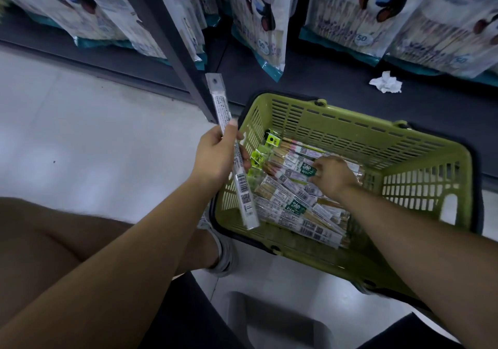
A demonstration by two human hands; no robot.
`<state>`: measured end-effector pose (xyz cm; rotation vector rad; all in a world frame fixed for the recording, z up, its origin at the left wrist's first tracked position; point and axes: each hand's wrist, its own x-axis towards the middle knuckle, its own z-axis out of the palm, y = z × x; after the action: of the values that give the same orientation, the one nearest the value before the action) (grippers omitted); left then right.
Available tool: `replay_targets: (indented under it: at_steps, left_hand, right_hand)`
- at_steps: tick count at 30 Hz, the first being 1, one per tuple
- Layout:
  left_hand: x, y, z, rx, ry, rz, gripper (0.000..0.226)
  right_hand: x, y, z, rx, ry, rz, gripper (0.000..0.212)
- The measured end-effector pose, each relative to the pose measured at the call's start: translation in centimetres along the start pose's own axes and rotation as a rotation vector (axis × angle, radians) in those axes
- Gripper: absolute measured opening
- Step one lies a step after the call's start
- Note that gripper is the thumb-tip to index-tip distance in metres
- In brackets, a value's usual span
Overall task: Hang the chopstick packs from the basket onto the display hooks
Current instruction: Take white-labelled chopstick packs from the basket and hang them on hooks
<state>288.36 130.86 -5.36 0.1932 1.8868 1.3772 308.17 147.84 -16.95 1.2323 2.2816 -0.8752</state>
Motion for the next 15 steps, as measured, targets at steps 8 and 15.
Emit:
replay_targets:
  at_steps: [8, 15]
  left_hand:
    - [0.31, 0.05, 0.39, 0.052, -0.019, 0.009, 0.037]
    - [0.16, 0.1, 0.42, 0.077, -0.035, 0.022, 0.037]
  right_hand:
    - [0.21, -0.27, -0.28, -0.165, -0.026, -0.035, 0.023]
    - [0.14, 0.04, 0.15, -0.192, -0.049, -0.051, 0.032]
